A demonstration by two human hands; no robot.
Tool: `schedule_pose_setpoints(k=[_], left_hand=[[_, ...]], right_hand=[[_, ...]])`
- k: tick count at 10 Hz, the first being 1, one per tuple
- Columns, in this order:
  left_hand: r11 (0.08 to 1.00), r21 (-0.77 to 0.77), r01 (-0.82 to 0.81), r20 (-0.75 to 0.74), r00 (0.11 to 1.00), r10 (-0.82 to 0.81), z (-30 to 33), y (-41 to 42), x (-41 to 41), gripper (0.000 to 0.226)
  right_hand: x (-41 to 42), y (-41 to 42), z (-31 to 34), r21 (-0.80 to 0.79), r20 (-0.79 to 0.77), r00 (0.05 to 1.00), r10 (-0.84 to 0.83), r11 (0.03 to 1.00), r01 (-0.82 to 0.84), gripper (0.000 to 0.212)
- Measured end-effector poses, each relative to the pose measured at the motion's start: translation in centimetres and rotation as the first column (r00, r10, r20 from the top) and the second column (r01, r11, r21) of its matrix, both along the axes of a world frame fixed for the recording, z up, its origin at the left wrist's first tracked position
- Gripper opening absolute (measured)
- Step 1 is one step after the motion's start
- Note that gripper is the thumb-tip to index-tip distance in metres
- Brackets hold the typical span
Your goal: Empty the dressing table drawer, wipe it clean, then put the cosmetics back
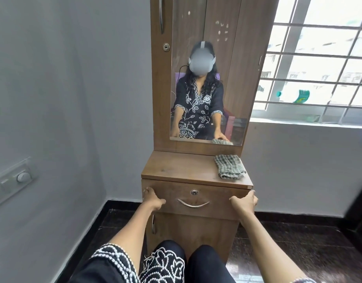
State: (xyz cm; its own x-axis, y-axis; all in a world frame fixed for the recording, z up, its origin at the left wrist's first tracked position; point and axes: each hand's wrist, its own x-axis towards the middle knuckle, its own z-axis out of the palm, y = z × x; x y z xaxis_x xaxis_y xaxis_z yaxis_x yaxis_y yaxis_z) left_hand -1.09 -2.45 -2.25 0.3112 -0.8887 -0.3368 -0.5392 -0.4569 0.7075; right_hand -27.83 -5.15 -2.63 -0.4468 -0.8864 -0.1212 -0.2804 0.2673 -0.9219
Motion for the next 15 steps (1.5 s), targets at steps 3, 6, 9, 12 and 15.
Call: schedule_pose_setpoints(k=[3,6,9,12,15], left_hand=[[1.0,-0.025,-0.019,-0.118,0.993,0.016,0.2,-0.5,0.5,0.087],[1.0,-0.02,-0.016,-0.149,0.989,0.013,-0.2,-0.7,0.6,0.089],[0.999,-0.031,-0.012,-0.141,0.99,0.007,0.0,-0.2,1.0,0.092],[0.999,-0.033,0.003,-0.086,0.996,-0.006,2.0,1.1,1.0,0.091],[0.962,-0.268,0.059,0.095,0.995,-0.034,14.7,2.6,1.0,0.083]], right_hand=[[-1.6,-0.9,-0.3,0.055,0.022,0.993,0.12,0.991,-0.121,0.081],[-1.4,-1.6,-0.7,0.077,0.003,0.988,0.157,0.985,-0.157,0.089],[-1.7,-1.9,-0.5,0.135,-0.069,0.979,0.192,0.974,-0.182,0.093],[-2.0,-1.8,2.3,0.329,-0.004,0.953,0.303,0.9,-0.285,0.059],[-1.6,0.2,15.5,0.248,-0.04,0.917,0.396,0.893,-0.375,0.041]])
